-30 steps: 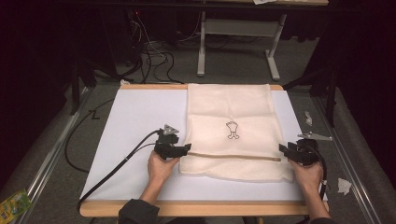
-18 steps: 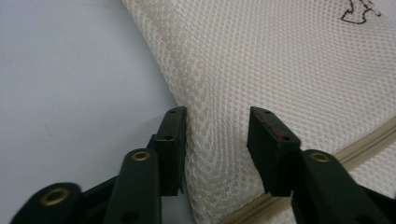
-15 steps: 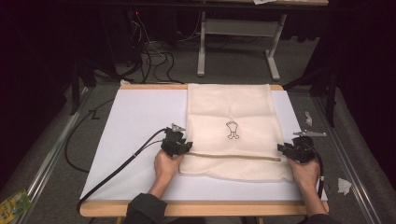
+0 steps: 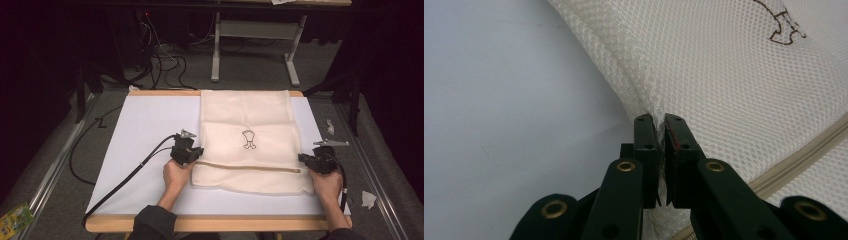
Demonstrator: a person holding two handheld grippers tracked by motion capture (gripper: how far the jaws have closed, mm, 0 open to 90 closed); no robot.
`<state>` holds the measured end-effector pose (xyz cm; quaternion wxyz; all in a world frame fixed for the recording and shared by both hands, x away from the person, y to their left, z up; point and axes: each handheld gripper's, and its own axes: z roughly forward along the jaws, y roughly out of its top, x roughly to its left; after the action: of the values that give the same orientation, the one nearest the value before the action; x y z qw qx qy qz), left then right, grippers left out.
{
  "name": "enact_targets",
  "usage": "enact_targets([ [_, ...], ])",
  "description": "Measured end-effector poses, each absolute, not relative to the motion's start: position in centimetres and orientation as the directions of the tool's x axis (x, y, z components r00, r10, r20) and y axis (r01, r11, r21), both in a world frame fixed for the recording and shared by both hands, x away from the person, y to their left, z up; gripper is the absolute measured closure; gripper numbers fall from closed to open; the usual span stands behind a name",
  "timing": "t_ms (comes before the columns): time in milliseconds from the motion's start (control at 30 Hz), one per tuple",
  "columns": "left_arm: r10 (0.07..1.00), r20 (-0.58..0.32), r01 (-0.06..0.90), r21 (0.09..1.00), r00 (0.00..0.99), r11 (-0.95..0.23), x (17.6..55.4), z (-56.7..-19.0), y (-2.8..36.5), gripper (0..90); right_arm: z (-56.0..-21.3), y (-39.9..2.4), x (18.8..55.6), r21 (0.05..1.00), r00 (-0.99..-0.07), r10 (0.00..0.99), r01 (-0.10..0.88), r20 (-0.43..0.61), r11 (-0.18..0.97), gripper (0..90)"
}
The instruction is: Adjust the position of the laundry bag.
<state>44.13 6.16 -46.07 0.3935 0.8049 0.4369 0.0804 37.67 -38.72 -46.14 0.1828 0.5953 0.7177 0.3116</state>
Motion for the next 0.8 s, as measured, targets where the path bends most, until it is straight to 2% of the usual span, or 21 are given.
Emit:
enact_targets([
  [800, 0.766, -0.190, 0.609, 0.731, 0.614, -0.307, 43.8, -44.0, 7.9, 85.6, -45.8, -37.8, 37.4, 0.694, -0.271, 0.955, 0.711, 0.123, 0.113, 87.3],
])
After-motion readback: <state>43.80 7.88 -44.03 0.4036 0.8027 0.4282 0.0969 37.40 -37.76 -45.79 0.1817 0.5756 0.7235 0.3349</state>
